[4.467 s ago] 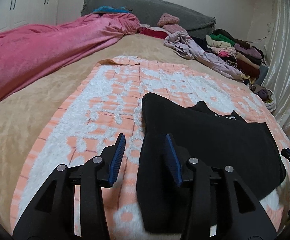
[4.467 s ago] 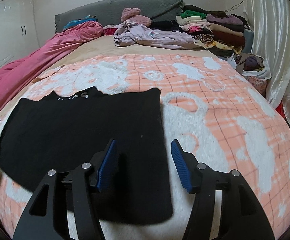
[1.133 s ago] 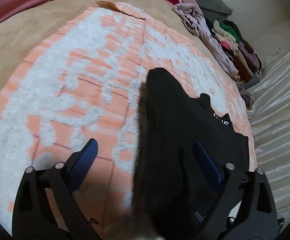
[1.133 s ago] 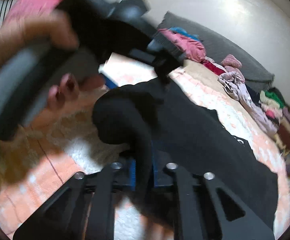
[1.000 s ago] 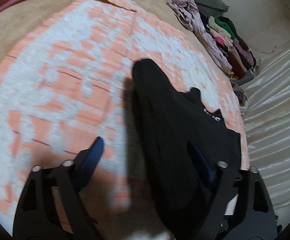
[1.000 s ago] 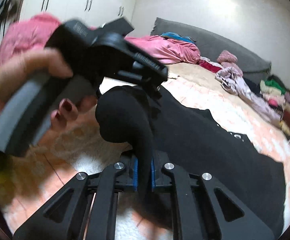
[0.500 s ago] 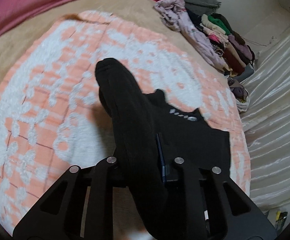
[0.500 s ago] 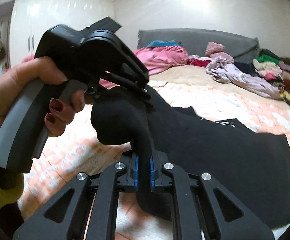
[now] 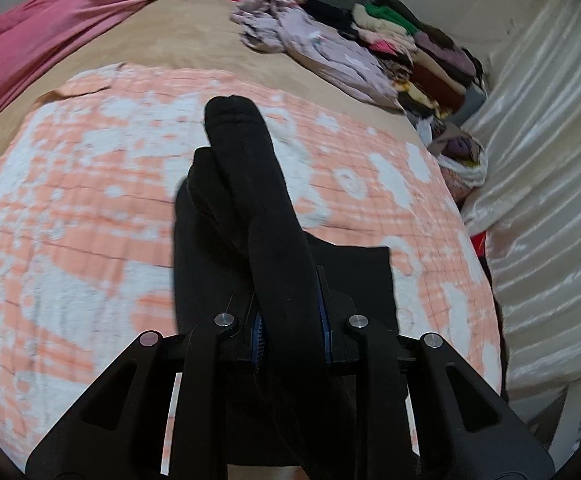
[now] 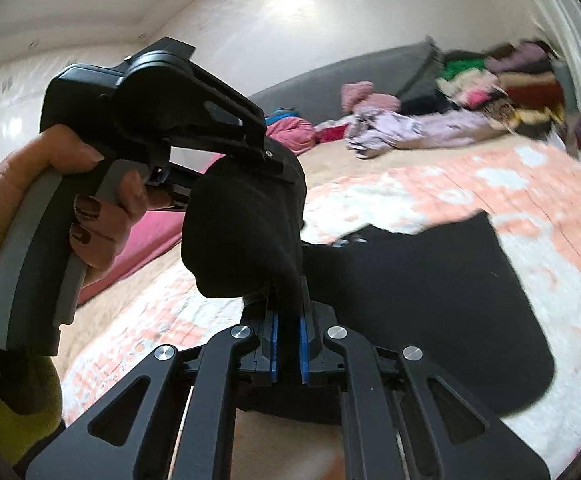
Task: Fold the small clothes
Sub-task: 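Lift the held edge and fold it over the sweatshirt with both tools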
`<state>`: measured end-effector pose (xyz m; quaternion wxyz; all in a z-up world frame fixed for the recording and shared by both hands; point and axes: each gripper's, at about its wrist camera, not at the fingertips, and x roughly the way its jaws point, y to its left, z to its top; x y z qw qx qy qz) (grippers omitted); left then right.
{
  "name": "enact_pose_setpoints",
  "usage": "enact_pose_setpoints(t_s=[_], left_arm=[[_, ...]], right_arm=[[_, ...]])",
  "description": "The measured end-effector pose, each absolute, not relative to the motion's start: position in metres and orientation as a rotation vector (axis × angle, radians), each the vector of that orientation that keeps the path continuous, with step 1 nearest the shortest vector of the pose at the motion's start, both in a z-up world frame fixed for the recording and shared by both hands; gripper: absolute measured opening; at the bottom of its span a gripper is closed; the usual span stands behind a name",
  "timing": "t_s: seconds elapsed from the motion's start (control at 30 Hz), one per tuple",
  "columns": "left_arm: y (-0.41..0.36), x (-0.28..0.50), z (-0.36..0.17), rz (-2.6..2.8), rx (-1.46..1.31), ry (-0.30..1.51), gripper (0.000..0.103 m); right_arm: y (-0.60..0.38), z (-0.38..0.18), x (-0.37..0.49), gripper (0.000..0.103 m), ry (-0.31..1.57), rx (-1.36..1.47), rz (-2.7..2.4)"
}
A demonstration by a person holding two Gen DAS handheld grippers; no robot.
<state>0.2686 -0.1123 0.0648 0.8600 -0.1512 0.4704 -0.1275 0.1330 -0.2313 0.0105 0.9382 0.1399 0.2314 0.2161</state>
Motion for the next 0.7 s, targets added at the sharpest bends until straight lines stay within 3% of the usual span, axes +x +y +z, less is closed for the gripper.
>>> enact_pose_setpoints(t_s=[0.4, 0.47, 0.5, 0.53, 0.7], left_arm=[[-0.208, 0.276, 0.04, -0.297, -0.19, 1.036, 0.013], [-0.213, 0.278, 0.032, -0.326, -0.225, 1.038, 0.025], [-0.213, 0.277, 0.028, -0.349, -0.251, 1.049, 0.042], [-0.211, 0.276, 0.024, -0.368, -0.276, 1.06, 0.05], [-0.173, 0.253, 0.033, -0.37, -0.318, 0.933, 0.05]], right_arm=[[-0.297, -0.021, 0.123, 0.007, 0.544, 0.477, 0.375], [-0.306, -0.028, 0.124, 0.007, 0.559, 0.514, 0.365], [-0.309, -0.031, 0.125, 0.007, 0.568, 0.529, 0.353], [-0.314, -0.038, 0.125, 0.007, 0.592, 0.554, 0.328], [-0.335, -0.058, 0.122, 0.014, 0.662, 0.678, 0.303]])
